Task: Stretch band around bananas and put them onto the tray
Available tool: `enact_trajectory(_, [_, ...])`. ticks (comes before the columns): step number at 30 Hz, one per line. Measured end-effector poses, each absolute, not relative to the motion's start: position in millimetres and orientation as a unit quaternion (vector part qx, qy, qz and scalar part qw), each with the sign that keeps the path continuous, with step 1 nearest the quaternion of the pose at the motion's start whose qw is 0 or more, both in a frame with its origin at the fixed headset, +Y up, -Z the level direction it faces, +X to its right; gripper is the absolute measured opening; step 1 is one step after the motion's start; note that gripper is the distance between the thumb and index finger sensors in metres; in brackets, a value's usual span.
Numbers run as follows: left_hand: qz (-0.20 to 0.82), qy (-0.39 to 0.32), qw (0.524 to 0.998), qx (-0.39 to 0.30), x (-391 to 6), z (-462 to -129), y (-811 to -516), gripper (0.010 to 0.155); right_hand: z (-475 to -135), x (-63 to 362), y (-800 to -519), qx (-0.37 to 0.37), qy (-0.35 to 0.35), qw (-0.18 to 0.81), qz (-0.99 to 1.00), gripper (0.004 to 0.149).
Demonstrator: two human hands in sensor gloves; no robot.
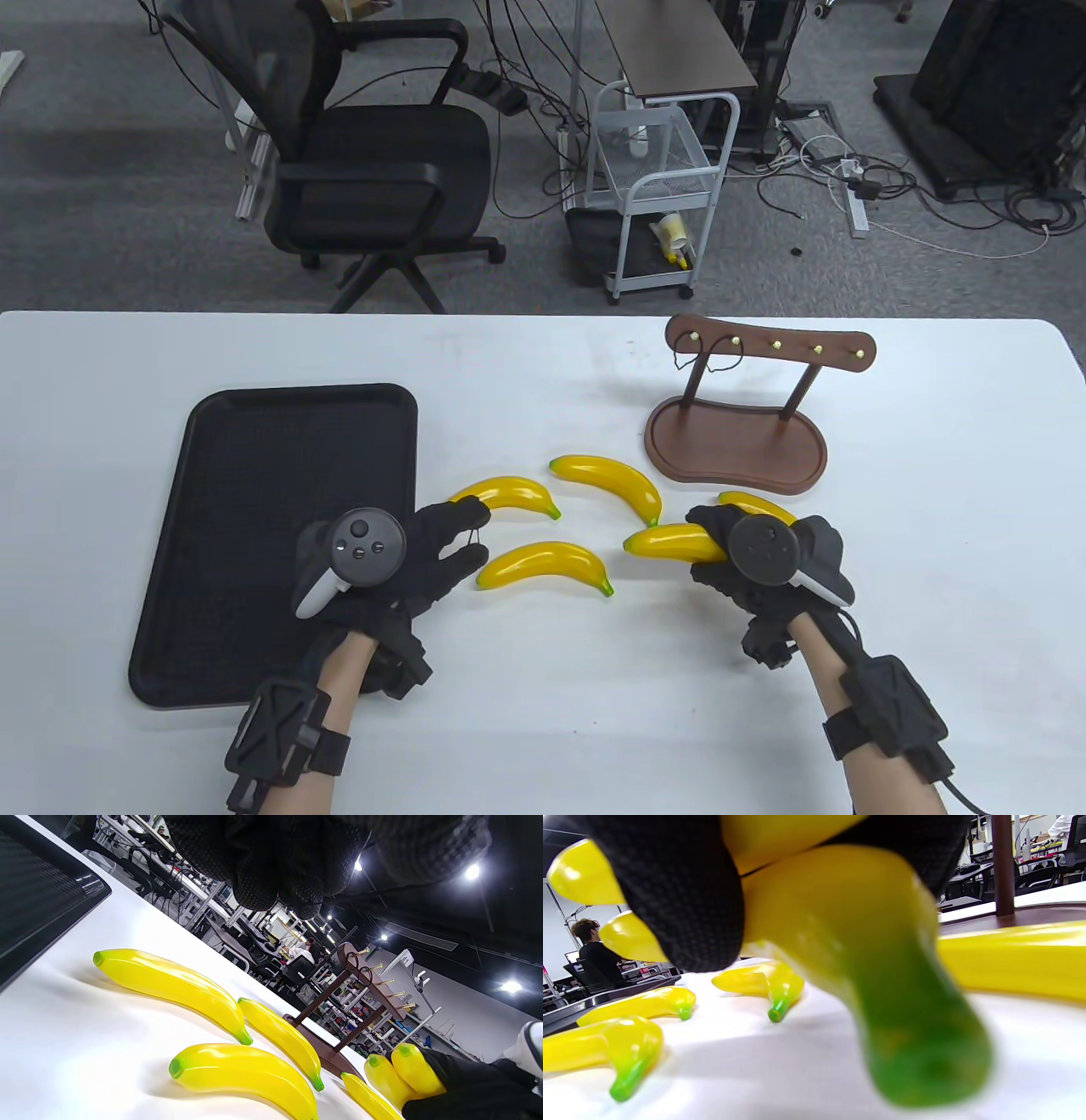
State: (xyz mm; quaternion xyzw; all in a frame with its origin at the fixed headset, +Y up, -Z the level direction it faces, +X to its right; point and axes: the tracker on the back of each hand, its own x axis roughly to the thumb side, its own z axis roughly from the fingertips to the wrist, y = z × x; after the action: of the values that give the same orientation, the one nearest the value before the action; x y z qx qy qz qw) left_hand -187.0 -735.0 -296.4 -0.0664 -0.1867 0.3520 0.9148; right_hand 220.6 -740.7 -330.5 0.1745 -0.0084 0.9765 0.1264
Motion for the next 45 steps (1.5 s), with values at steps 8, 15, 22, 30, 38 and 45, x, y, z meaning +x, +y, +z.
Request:
enact_trajectory(8, [0.349, -0.189, 0.915, -0.069, -185.2, -296.4, -735.9, 0.066, -334.5, 199.4, -728.7, 0.186, -0.024, 0.138, 0.972, 0.068])
enact_trajectory(15, [0.36, -0.191, 0.91, -0.078, -182.7, -296.4, -737.8, 0.066, -336.1, 177.8, -721.2, 0.201, -0.027, 0.14, 0.969, 0.068])
enact_trajectory(22, [0.373, -0.193, 0.903, -0.089, -179.6, -296.7, -740.5, 0.066, -336.7, 157.6, -718.1, 0.213, -0.028, 0.14, 0.967, 0.068])
enact_trajectory(30, [0.4, -0.191, 0.888, -0.12, -176.2, -299.9, -747.9, 0.067, -334.8, 135.4, -717.3, 0.227, -0.024, 0.153, 0.961, 0.068])
enact_trajectory(38, [0.415, -0.193, 0.877, -0.144, -169.6, -302.2, -757.4, 0.069, -331.1, 114.1, -718.3, 0.249, -0.016, 0.159, 0.955, 0.068])
enact_trajectory(45, [0.412, -0.196, 0.874, -0.166, -164.1, -302.8, -761.7, 0.073, -326.6, 100.4, -721.4, 0.266, -0.013, 0.146, 0.953, 0.068])
